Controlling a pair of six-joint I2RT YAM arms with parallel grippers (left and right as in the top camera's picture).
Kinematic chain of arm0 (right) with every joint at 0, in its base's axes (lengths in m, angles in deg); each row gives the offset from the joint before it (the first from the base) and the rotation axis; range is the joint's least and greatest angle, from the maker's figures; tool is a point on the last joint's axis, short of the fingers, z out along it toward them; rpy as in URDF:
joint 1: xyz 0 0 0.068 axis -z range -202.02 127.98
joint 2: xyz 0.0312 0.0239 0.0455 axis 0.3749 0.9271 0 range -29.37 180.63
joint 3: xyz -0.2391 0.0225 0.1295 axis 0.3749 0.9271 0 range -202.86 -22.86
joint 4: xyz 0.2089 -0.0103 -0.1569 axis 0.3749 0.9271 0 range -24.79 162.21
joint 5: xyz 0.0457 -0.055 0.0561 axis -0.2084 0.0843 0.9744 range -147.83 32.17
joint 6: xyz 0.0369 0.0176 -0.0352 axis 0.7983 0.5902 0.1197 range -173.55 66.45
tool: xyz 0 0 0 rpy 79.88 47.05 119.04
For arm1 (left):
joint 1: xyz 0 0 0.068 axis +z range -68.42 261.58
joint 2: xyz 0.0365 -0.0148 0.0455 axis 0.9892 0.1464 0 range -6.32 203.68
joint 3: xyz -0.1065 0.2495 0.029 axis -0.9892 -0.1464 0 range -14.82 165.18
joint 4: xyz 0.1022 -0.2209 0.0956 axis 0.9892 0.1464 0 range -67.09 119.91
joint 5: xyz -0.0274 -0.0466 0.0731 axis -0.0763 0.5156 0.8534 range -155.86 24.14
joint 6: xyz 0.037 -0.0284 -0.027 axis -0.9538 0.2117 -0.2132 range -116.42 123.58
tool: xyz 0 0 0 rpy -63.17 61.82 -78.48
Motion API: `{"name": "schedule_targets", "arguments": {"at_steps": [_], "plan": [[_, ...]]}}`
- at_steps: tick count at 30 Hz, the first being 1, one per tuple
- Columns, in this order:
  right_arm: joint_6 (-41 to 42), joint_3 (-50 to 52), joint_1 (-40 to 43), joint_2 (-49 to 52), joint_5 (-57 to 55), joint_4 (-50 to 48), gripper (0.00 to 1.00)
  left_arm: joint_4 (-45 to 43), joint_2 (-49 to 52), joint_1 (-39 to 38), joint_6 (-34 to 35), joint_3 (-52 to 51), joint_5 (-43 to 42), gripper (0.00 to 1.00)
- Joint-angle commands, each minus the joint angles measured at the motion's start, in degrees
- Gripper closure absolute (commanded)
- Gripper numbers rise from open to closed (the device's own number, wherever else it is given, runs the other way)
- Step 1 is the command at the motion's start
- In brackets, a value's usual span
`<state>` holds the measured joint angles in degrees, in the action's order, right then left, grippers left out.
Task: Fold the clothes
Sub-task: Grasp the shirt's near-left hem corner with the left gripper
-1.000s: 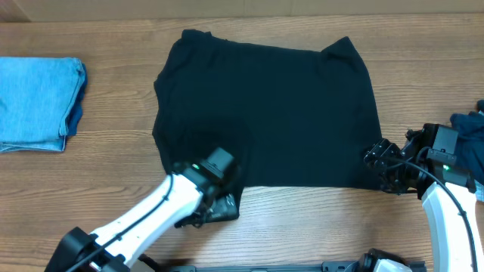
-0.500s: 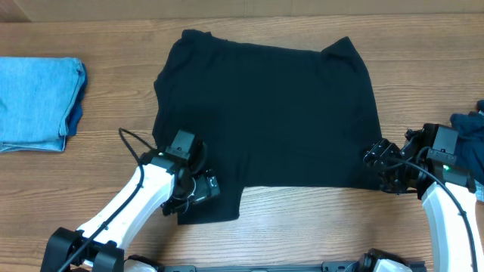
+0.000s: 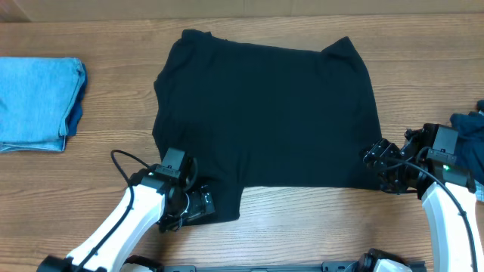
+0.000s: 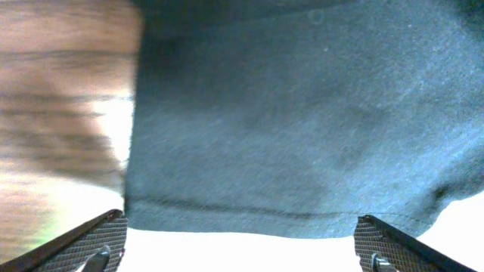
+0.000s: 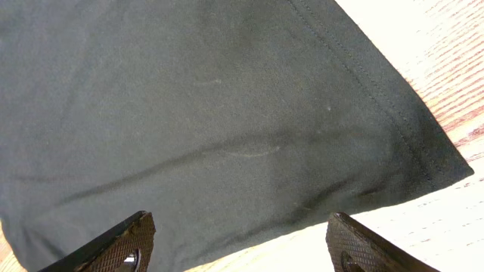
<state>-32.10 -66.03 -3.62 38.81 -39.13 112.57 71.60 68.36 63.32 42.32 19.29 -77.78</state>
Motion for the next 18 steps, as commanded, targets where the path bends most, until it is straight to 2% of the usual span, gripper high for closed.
{"name": "schedule_targets", "arguments": {"at_steps": [1,6,11,18], "plan": [[-0.55,-0.83,0.26,-0.57,0.48,-0.31,0.23,1.33,-3.43,0.37,2.12,-0.48,2.91,0.0],[-0.55,-0.83,0.26,-0.57,0.48,-0.31,0.23,1.38,-3.67,0.57,5.6,-0.85,4.33,0.0],[-0.55,-0.83,0.26,-0.57,0.48,-0.31,0.23,0.2,-3.65,3.87,7.45,-2.54,4.07,0.0],[-0.55,-0.83,0.26,-0.57,0.48,-0.33,0.23,-6.25,-3.65,7.65,2.8,-5.86,-1.18,0.0]]}}
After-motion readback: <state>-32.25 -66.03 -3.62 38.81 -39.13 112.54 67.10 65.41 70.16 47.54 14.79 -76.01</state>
